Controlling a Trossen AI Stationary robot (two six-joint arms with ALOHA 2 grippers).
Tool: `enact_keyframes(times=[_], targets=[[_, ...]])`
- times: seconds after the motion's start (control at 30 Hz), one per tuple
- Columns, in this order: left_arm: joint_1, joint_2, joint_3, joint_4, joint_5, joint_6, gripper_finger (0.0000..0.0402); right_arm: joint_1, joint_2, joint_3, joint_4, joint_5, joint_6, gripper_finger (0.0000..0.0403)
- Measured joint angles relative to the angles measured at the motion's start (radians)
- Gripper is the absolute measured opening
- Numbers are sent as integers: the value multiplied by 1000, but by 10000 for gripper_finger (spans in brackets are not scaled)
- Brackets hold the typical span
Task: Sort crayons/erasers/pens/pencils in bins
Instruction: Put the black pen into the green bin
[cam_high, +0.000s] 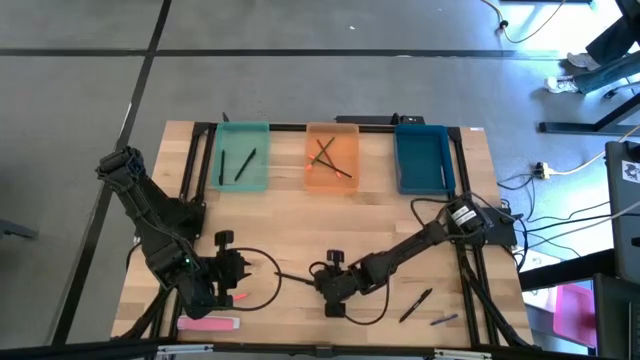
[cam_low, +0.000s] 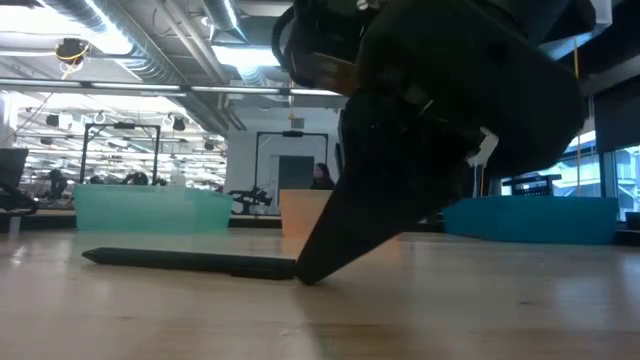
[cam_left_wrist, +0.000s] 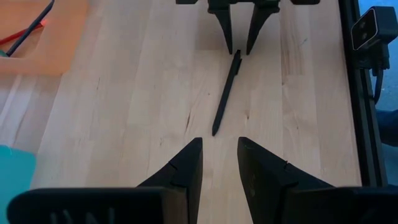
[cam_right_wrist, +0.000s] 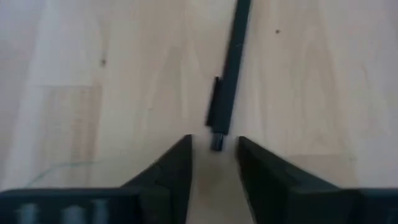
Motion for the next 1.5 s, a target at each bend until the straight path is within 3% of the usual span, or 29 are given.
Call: enact_keyframes(times=[0.2, 0.77, 1.5], targets=[[0, 0, 0, 0, 0, 0, 94, 0, 2, 1, -2, 4, -3, 122], [0, 0, 0, 0, 0, 0, 94, -1, 4, 0, -8, 23, 23, 38], [0, 0, 0, 0, 0, 0, 94, -23, 10, -2, 77, 72, 22, 31]])
